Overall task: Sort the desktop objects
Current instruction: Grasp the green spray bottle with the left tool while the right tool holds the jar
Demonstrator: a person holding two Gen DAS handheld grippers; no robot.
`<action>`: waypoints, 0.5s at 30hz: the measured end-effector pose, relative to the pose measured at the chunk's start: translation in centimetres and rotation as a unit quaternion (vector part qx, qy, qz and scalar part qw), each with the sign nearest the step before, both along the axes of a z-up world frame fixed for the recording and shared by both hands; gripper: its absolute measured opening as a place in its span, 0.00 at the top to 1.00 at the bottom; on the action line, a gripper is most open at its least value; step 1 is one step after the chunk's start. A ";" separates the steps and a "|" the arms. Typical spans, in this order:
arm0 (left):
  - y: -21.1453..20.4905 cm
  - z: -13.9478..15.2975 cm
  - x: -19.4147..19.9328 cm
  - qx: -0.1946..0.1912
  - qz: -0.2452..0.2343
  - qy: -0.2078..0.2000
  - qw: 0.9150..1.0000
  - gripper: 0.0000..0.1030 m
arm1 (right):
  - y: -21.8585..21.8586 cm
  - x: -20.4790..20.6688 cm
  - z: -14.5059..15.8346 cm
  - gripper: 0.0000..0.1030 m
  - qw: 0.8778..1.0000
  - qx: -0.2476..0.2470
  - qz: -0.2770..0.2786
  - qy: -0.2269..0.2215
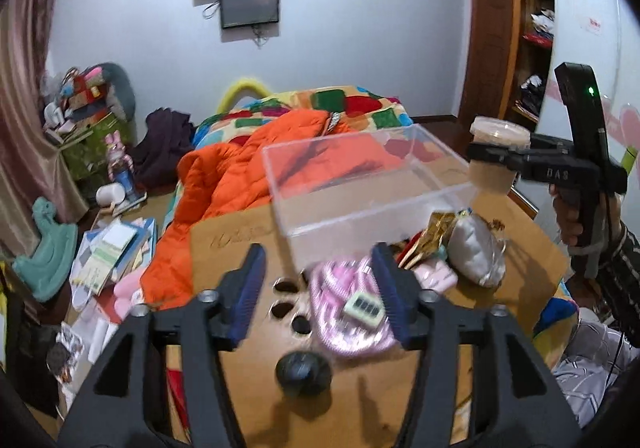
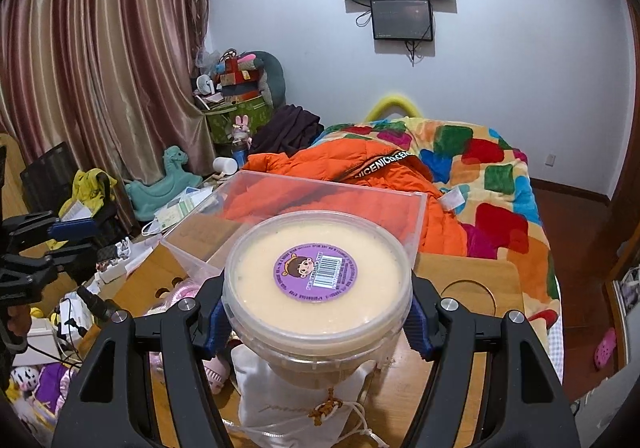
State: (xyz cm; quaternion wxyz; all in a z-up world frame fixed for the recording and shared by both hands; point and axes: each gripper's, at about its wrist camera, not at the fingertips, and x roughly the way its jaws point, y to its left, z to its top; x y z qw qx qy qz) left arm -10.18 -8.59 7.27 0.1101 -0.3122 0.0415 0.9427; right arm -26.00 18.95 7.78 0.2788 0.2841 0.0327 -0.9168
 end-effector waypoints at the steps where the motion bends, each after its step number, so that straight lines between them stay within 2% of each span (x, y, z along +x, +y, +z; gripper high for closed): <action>1: -0.4 -0.6 0.5 -0.002 0.005 -0.004 1.000 0.45 | 0.0 0.0 0.0 0.37 1.000 0.001 0.000 -0.001; 9: -1.4 -5.7 1.7 0.012 0.006 -0.069 0.998 0.45 | -0.8 -0.6 0.7 0.37 1.000 0.002 0.000 -0.005; 13: -2.0 -7.6 1.4 0.039 0.010 -0.095 0.995 0.45 | -1.7 -1.3 0.7 0.37 1.000 0.018 -0.003 -0.005; 15: -2.4 -8.2 1.1 0.046 0.012 -0.102 0.994 0.49 | -2.0 -1.5 0.5 0.37 1.000 0.017 -0.002 -0.011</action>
